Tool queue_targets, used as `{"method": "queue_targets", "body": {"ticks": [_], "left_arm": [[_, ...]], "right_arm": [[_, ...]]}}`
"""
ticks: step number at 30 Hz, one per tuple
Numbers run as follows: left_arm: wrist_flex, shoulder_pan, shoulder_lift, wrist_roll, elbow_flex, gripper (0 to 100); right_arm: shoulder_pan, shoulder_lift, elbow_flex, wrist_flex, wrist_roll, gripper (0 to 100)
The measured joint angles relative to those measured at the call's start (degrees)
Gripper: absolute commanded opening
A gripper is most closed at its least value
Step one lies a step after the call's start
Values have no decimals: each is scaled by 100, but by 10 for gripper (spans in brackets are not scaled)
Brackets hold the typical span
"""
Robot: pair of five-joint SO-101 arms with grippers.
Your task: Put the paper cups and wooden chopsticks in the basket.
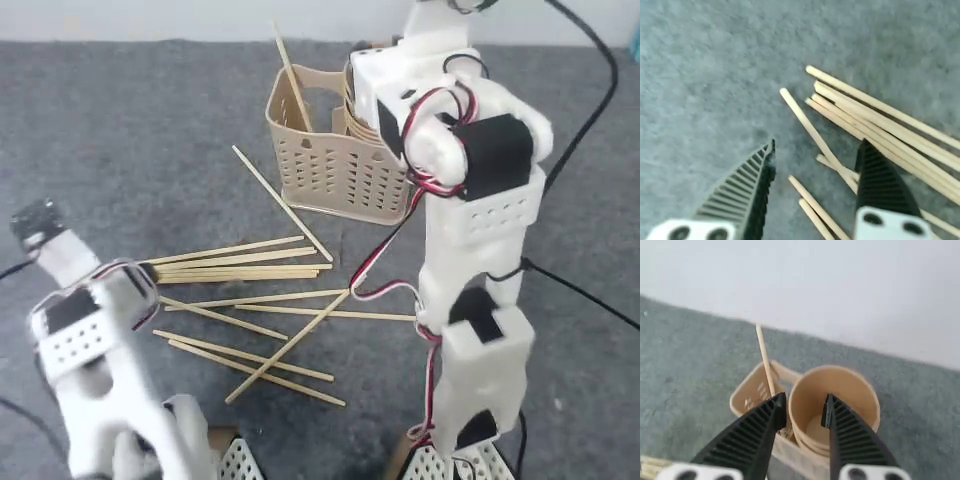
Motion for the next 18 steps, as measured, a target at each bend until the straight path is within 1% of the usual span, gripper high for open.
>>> {"method": "queue_targets", "body": {"ticks": [5,7,11,13,17,18], "left_arm": [[0,132,1495,9,-457,254],[0,149,2092,9,-651,254],[-88,149,3112,44,-958,247],[-79,141,3464,62,-1134,200],[-44,202,3692,220,-1389,24],[-44,220,3692,264,-1424,2]], "right_arm": [[0,-633,1802,-18,211,134],[53,-695,2119,-44,246,134],[220,-712,2189,-44,264,134],[211,-712,2189,-44,264,133],[193,-712,2224,-44,264,133],[202,-712,2224,-44,264,133]]}}
